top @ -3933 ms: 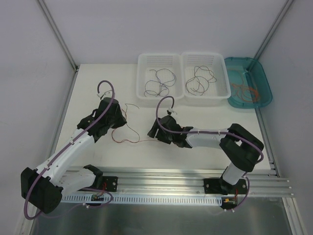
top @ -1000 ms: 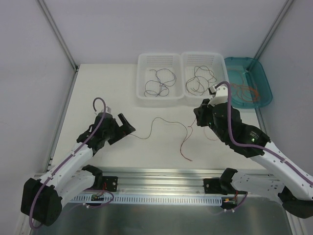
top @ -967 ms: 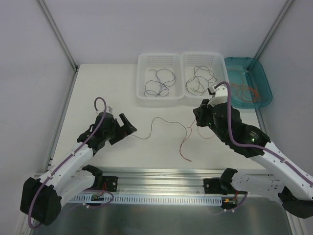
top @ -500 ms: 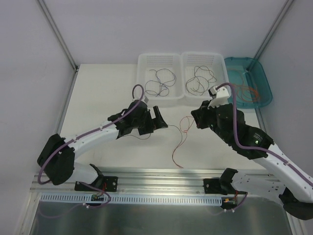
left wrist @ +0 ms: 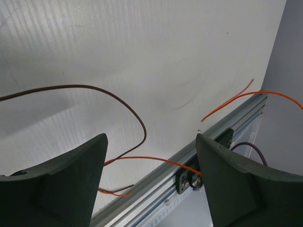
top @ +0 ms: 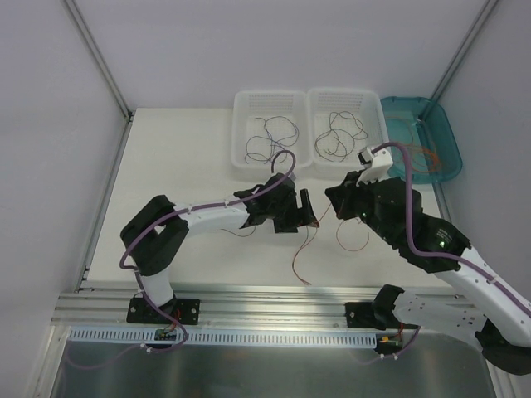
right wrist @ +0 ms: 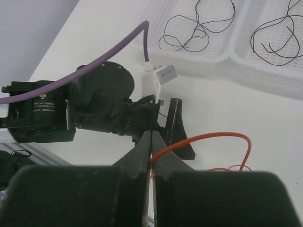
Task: Untangle the cables
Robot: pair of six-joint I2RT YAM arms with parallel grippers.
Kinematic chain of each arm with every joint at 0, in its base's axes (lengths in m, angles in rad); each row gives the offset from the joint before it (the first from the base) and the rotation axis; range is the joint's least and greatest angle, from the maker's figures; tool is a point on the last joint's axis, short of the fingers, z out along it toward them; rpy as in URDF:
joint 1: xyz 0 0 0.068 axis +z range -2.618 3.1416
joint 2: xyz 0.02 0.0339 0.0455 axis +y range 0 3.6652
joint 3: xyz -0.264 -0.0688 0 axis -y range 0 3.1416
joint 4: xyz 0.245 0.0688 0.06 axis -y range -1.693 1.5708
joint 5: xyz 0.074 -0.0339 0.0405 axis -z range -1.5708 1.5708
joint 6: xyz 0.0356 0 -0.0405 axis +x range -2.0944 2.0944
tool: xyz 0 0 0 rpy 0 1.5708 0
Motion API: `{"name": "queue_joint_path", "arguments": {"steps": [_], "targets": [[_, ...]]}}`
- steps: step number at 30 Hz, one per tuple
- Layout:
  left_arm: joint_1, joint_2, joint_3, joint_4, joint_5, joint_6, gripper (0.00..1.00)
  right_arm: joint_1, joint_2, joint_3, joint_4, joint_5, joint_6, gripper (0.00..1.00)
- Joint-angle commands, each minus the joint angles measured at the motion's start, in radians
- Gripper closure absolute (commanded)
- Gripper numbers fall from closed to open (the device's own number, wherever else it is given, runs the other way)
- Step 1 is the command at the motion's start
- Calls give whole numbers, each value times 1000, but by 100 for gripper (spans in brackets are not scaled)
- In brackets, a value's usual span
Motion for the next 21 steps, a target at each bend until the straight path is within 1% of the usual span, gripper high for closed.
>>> {"name": "queue_joint_path", "arguments": {"steps": [1, 3, 4, 7, 8, 9, 11, 12, 13, 14, 15, 16, 18, 19, 21], "targets": [[-8, 56, 53, 33, 6, -12, 25, -1, -18, 11, 22, -26, 5, 99], [-14, 88, 59, 33, 4, -12, 31, -1, -23, 11, 15, -26, 5, 99], [-14, 96, 58, 33, 6, -12, 46, -1, -26, 12, 12, -20, 7, 99], [-13, 87, 23, 33, -25, -1, 83, -2, -46, 7, -8, 21, 4, 99], [-11, 76, 9, 33, -37, 10, 98, -1, -63, 4, -21, 35, 1, 99], [-3, 42, -19, 33, -46, 21, 100, -2, -70, -5, -27, 52, -1, 99], [16, -28, -57, 31, -74, 47, 100, -2, -89, -12, -48, 112, -2, 99], [30, -54, -101, 31, -85, 56, 100, -2, -110, -23, -57, 161, -7, 99], [71, -83, -129, 30, -104, 73, 100, -2, -120, -26, -67, 190, -8, 99], [95, -146, -160, 28, -112, 79, 100, -2, -129, -29, -91, 218, -10, 99], [128, -178, -221, 28, -117, 85, 100, -2, -147, -31, -103, 271, -11, 99], [191, -211, -253, 27, -120, 94, 100, -2, -153, -32, -116, 296, -19, 99], [272, -300, -342, 22, -108, 120, 100, -4, -178, -37, -146, 363, -22, 99], [347, -326, -365, 16, -105, 132, 100, -4, -187, -40, -156, 381, -24, 99], [415, -403, -425, -21, -115, 160, 100, -5, -207, -43, -173, 422, -28, 99]]}}
